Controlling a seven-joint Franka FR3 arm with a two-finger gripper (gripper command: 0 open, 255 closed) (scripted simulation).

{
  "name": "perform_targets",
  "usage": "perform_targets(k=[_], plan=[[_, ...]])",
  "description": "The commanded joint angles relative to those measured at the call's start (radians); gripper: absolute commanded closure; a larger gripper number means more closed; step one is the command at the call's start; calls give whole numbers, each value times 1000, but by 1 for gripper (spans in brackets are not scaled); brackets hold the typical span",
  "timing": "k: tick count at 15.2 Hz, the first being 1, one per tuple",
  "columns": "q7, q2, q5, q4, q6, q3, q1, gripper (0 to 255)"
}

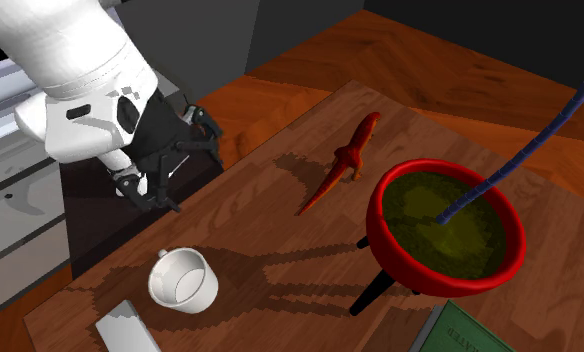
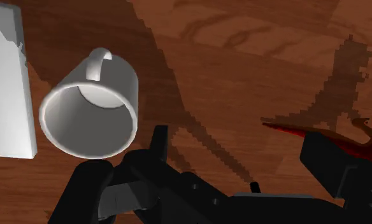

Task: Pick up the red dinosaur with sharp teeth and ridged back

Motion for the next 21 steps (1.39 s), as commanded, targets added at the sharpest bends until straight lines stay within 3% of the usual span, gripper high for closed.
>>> perform_targets(k=[1,12,21], plan=[[-21,42,14,19,30,17,24,0],[-131,292,62,145,191,120,143,0],[-203,492,52,282,282,211,230,0]])
